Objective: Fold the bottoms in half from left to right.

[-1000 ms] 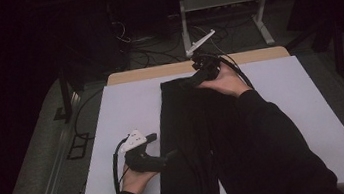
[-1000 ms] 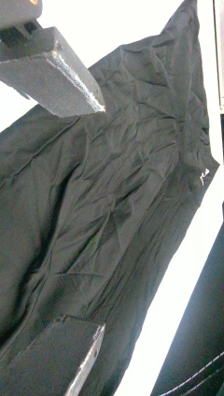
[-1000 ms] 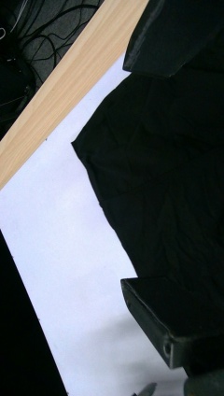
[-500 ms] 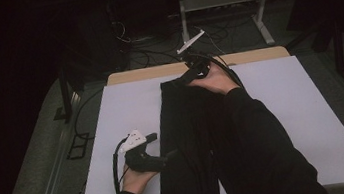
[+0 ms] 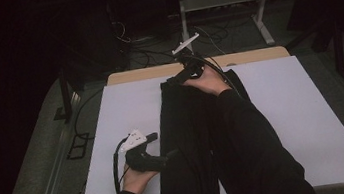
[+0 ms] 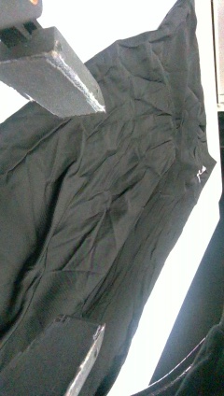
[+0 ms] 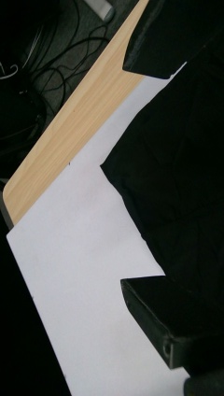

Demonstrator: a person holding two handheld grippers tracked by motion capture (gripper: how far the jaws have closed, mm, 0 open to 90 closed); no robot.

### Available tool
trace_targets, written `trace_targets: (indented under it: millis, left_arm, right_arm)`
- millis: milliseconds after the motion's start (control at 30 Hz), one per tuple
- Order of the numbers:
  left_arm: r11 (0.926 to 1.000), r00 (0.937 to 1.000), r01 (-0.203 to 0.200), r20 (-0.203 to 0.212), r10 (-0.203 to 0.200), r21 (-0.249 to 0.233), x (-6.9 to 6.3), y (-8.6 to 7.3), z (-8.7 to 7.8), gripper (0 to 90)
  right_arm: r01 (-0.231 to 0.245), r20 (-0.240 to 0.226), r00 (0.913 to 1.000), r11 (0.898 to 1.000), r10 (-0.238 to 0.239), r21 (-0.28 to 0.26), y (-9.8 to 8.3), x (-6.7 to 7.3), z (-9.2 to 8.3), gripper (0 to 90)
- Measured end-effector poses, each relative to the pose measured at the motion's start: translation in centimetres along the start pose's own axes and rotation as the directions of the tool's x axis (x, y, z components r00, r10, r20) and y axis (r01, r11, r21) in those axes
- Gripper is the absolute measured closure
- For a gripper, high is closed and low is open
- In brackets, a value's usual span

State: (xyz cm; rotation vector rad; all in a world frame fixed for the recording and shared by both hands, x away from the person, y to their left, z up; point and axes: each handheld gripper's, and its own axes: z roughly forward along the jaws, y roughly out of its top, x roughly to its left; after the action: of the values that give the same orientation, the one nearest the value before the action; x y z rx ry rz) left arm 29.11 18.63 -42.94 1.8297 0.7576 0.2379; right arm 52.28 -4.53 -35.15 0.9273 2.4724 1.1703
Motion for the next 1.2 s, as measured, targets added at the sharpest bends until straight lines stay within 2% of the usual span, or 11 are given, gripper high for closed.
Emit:
trace_targets:
  millis: [267,533,900,1200]
  left_arm:
    - [1.0000,1.0000,0.004,0.000,-0.004,-0.002,0.1,0.0,0.0,0.0]
    - [1.0000,1.0000,0.005,0.002,-0.005,-0.001,0.1,0.0,0.0,0.0]
    - [0.9999,1.0000,0.010,0.001,-0.010,-0.009,0.2,0.0,0.0,0.0]
    - [0.9999,0.9999,0.010,0.002,-0.010,-0.011,0.2,0.0,0.0,0.0]
  right_arm:
    - [-0.044,0.026,0.9987,0.999,0.043,0.020,-0.7,-0.4,1.5,0.0]
    - [-0.110,0.021,0.9937,0.994,0.110,-0.014,-1.4,-0.8,3.2,0.0]
    - [-0.145,0.024,0.9892,0.989,0.145,0.001,-2.5,-0.7,5.4,0.0]
    - [-0.153,0.030,0.9877,0.988,0.153,0.000,-3.0,-0.2,7.2,0.0]
